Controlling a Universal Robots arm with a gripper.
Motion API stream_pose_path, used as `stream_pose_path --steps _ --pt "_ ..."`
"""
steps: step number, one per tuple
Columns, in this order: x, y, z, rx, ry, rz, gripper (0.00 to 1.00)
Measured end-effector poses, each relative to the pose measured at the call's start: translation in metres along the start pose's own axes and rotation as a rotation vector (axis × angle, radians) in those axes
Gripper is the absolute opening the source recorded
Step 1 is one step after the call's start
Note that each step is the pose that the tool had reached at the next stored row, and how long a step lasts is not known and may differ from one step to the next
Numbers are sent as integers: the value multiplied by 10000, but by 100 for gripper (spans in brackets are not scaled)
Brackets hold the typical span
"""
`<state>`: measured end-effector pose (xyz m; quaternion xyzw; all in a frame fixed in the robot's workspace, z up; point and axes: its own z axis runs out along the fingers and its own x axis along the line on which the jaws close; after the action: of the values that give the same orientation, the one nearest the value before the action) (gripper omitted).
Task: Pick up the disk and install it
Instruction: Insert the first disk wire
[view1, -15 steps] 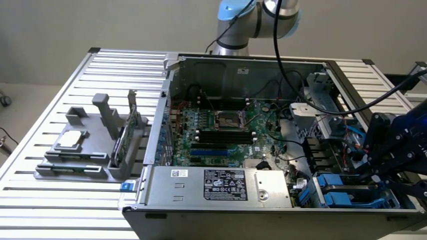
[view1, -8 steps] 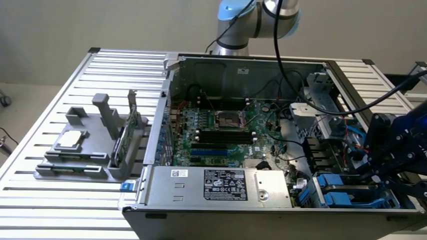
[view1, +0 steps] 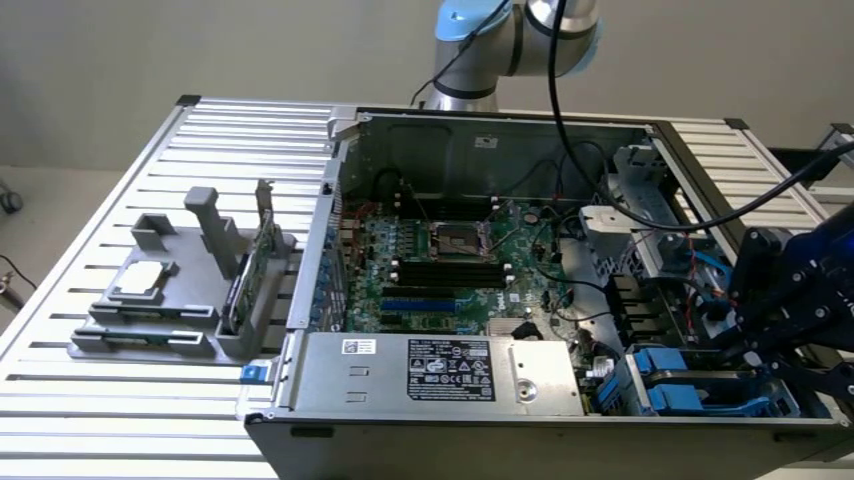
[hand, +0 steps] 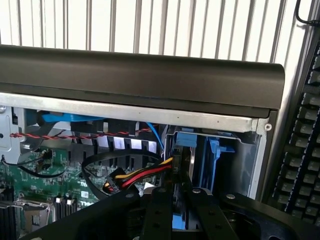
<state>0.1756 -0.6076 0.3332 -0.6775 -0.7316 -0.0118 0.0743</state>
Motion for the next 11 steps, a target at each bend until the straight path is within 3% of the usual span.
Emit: stream_pose_path --steps 10,11 --pt "1 0 -5 1 5 -1 19" --pt "3 -1 -24 0 0 0 26"
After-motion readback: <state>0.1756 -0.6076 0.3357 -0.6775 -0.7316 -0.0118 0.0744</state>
